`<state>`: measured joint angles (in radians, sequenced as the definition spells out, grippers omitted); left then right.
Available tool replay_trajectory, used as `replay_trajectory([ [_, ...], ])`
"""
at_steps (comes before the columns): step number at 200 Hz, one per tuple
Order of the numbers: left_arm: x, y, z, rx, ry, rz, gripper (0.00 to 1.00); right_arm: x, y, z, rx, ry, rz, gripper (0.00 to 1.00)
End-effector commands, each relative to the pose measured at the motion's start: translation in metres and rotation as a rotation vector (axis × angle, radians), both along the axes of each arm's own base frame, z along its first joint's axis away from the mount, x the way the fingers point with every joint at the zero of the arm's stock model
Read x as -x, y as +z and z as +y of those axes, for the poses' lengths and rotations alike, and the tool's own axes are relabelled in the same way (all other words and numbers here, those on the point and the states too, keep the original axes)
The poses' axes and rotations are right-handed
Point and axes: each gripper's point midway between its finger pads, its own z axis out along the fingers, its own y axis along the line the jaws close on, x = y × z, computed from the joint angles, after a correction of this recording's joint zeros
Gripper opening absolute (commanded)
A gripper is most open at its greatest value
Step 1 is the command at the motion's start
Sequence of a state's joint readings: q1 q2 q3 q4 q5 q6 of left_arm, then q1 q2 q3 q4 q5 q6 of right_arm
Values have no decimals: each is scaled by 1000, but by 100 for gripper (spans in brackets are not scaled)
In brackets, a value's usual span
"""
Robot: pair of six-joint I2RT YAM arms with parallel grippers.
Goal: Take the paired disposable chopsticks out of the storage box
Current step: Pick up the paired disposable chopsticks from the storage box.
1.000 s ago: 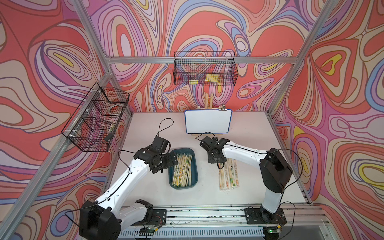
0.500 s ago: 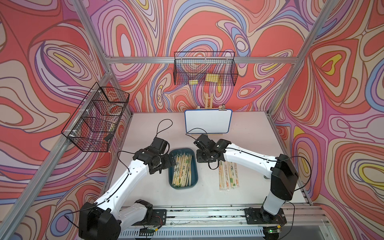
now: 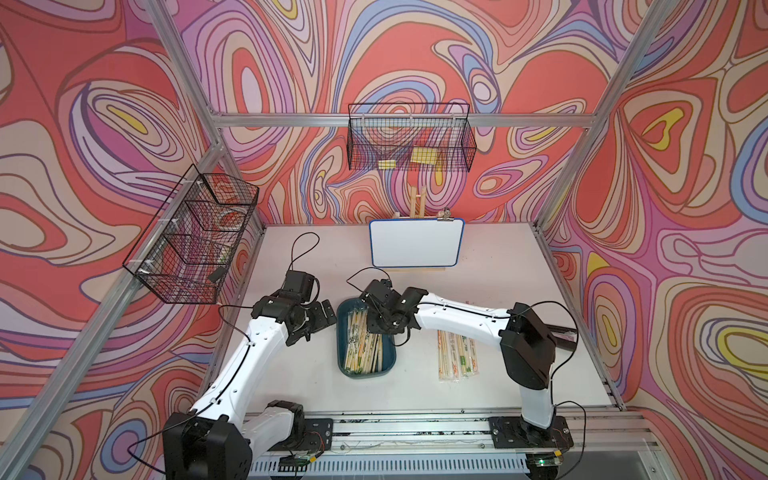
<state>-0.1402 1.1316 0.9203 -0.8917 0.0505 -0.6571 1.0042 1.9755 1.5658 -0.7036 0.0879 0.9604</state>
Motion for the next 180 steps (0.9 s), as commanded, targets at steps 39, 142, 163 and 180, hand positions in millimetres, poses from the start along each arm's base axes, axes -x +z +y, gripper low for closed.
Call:
replay_trajectory([
  [39, -1, -6, 7, 49, 14, -9, 100, -15, -9, 12, 9, -98, -27, 33],
  [142, -1, -8, 16, 82, 55, -4, 100, -27, -43, 39, 33, -70, 12, 29],
  [163, 0, -9, 16, 86, 55, -5, 100, -27, -42, 41, 18, -69, 14, 27],
  [180, -1, -9, 16, 86, 55, -5, 100, -26, -35, 43, -7, -66, 7, 27],
])
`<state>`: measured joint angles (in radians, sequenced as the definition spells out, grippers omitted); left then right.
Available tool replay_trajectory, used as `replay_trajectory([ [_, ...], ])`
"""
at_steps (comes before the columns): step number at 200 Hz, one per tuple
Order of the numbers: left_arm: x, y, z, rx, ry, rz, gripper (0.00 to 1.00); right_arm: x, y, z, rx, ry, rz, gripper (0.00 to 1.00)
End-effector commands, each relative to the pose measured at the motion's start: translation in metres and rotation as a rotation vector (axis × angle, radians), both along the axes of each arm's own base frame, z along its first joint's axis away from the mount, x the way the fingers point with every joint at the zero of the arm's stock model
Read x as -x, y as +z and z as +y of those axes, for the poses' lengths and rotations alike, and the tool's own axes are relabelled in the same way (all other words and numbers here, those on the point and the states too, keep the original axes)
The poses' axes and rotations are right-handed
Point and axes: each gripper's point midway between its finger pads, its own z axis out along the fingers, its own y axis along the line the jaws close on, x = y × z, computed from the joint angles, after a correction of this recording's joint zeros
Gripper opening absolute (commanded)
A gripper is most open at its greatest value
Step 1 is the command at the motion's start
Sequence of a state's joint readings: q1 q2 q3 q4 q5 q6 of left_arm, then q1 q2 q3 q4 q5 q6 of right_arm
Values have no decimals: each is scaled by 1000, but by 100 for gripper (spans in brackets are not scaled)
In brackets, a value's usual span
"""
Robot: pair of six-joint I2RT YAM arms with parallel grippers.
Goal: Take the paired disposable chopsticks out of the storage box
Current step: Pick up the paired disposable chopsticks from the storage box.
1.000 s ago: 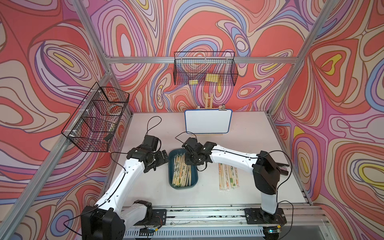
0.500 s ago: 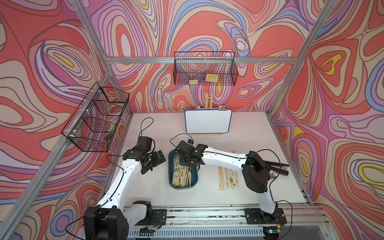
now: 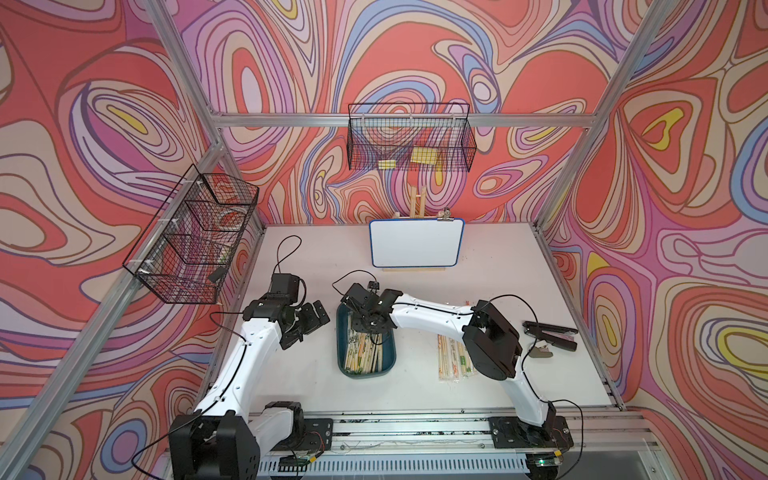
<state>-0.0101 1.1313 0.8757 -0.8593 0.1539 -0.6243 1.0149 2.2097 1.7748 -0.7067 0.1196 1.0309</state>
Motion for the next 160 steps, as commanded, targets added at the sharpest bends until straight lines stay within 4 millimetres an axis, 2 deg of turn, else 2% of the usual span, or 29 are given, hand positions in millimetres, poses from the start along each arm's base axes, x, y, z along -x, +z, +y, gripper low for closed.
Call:
replay_trajectory([
  [1, -1, 2, 1, 2, -6, -21, 100, -2, 5, 4, -25, -1, -6, 27],
  [22, -3, 2, 3, -1, 0, -23, 100, -2, 14, 13, -76, 18, -10, 29],
  [49, -4, 0, 6, -2, 14, -16, 100, -3, 15, 21, -98, 26, -1, 30],
  [160, -5, 1, 7, 7, 24, -13, 100, -7, -10, 21, -93, 6, 31, 27],
])
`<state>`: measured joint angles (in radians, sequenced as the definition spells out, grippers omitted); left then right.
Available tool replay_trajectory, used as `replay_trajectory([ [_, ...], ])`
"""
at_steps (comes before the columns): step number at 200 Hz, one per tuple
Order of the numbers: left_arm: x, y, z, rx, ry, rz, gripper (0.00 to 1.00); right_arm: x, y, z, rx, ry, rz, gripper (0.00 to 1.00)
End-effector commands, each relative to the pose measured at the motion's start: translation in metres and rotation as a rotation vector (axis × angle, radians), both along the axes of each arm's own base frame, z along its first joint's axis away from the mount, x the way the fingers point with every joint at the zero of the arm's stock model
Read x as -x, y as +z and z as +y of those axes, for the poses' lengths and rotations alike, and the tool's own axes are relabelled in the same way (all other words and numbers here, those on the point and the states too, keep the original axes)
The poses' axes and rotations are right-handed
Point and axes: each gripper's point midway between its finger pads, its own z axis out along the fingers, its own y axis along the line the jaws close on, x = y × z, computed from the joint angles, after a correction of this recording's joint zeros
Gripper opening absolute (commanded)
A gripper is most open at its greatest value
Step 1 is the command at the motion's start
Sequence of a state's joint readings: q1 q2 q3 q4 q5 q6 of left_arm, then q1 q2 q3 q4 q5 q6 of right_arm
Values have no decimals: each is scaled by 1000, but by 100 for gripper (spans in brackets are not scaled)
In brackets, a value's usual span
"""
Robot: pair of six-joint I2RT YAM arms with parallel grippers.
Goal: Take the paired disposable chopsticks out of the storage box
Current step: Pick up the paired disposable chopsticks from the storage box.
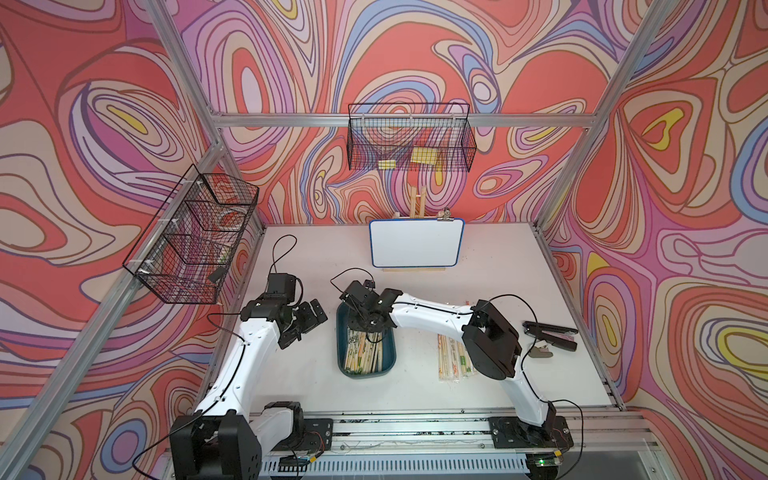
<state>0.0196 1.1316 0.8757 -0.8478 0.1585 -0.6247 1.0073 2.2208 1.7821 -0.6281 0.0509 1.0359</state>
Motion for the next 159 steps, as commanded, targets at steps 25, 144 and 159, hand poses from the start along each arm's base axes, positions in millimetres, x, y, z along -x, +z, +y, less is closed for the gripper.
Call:
replay_trajectory([
  [25, -2, 0, 0, 4, -4, -2, 100, -3, -19, -1, 1, -16, 26, 26],
  [144, -3, -3, -2, 21, 0, 0, 100, -3, -37, 0, -8, -15, 65, 25],
  [159, -2, -3, -2, 21, 1, 1, 100, -1, -38, -2, -2, -15, 74, 25],
])
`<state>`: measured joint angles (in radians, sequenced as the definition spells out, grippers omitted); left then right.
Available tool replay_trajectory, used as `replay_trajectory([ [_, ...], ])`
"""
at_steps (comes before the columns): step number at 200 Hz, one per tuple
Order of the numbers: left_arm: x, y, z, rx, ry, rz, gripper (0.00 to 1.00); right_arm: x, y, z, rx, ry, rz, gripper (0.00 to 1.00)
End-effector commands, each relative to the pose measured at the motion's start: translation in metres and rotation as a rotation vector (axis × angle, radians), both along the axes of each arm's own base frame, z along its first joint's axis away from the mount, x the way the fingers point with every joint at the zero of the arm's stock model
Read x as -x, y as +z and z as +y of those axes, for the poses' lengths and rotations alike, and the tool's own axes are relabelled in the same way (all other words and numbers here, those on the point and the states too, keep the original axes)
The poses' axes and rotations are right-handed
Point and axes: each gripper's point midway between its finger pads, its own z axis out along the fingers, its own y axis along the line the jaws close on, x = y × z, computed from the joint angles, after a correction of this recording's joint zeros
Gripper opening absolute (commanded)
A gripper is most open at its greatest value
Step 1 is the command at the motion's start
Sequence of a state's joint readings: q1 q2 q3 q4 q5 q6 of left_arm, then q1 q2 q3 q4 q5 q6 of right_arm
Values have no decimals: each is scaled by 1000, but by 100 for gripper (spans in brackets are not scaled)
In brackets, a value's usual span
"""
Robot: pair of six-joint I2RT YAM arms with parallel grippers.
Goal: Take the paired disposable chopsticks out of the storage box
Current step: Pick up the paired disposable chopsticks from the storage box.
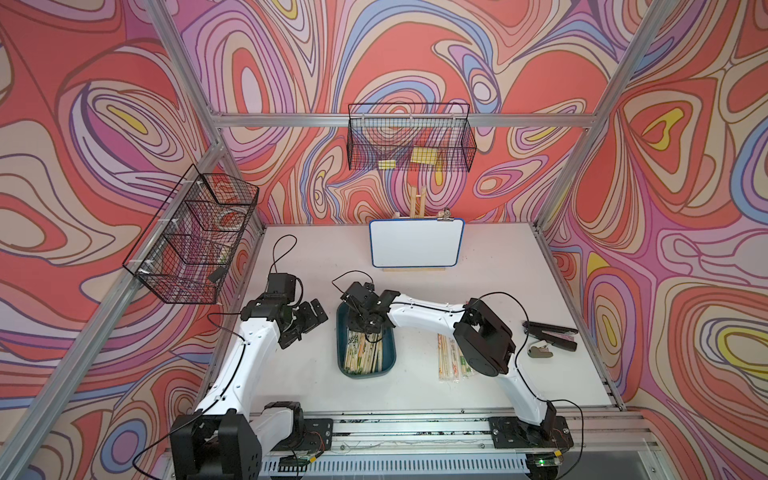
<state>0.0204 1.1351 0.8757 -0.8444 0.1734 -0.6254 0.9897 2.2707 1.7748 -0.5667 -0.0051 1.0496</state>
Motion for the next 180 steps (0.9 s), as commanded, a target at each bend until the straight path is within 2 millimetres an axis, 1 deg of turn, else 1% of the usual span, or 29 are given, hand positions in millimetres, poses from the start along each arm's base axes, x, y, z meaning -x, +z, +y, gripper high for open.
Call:
replay_trajectory([
  [1, -1, -3, 1, 7, 5, 2, 100, 4, -16, -9, 32, -11, 30, 25],
  [35, -1, -4, 0, 13, 7, 3, 100, 6, -13, -16, 44, -19, 26, 27],
  [47, -1, -4, -1, 16, 8, -1, 100, 6, -10, -17, 39, -21, 21, 25],
  [62, -1, -4, -1, 18, 9, 0, 100, 6, -11, -16, 36, -18, 19, 22],
  [72, -1, -4, -1, 19, 9, -1, 100, 6, -11, -15, 33, -15, 22, 16],
  [96, -1, -4, -1, 21, 11, 1, 100, 5, -9, -12, 23, -6, 16, 8],
  [118, -1, -4, -1, 22, 11, 3, 100, 5, -5, -11, 15, 2, 10, 5],
  [151, -1, -3, -2, 24, 9, 0, 100, 4, 12, -11, -7, 8, -13, 2],
  [180, -3, 1, -3, 28, 1, -6, 100, 1, 39, -9, -46, 22, -58, 1],
])
